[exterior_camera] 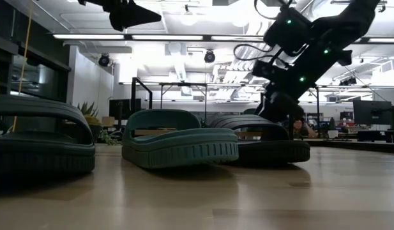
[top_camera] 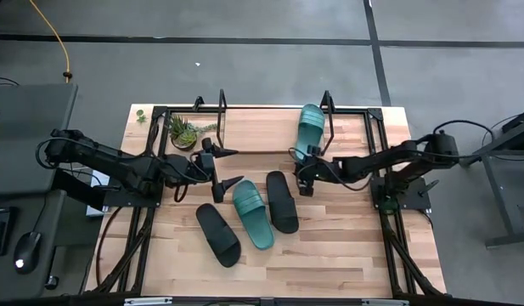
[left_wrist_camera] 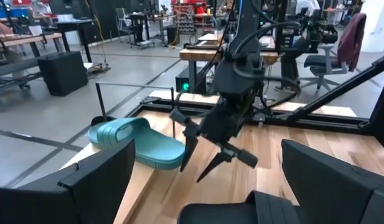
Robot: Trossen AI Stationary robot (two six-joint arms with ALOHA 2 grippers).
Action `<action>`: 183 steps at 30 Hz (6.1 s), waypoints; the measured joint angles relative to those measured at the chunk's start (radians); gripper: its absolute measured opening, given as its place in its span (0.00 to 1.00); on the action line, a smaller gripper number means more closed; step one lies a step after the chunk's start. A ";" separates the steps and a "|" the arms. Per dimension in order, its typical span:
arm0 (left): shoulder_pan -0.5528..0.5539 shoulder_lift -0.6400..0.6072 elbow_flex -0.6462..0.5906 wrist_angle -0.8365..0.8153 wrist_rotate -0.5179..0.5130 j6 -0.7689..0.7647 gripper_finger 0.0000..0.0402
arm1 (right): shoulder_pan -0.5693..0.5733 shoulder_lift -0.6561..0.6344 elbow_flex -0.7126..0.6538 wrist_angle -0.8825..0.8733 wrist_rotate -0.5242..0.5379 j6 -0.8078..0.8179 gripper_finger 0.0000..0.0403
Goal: Pick and place slides into the shelf
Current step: Put the right green slide on the shelf, then put the green slide on the shelf
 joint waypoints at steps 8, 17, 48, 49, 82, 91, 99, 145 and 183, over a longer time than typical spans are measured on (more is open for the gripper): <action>0.000 0.000 0.000 -0.006 -0.010 0.000 0.95 | 0.000 0.021 0.014 -0.049 0.071 0.033 0.40; 0.000 0.000 0.000 -0.007 -0.010 -0.001 0.95 | 0.000 0.019 0.014 -0.099 0.139 0.045 0.40; 0.000 0.000 0.000 -0.014 -0.082 -0.035 0.95 | 0.190 -0.187 0.131 -0.158 -0.064 0.035 0.40; 0.000 0.000 0.000 -0.014 -0.082 -0.037 0.95 | 0.200 -0.182 0.137 -0.158 -0.063 0.023 0.40; 0.000 0.000 0.000 -0.035 -0.116 -0.056 0.95 | 0.304 0.307 0.439 -0.097 0.036 -0.171 0.40; 0.000 0.000 0.000 -0.035 -0.116 -0.056 0.95 | 0.309 0.311 0.440 -0.083 0.018 -0.164 0.40; 0.000 0.000 0.000 -0.034 -0.116 -0.056 0.95 | 0.308 0.311 0.440 -0.072 0.009 -0.162 0.40; 0.000 0.000 0.000 -0.032 -0.127 -0.057 0.95 | 0.323 0.505 0.605 -0.114 0.236 -0.155 0.40; 0.000 0.000 0.000 -0.032 -0.127 -0.058 0.95 | 0.328 0.505 0.722 -0.303 0.263 -0.050 0.00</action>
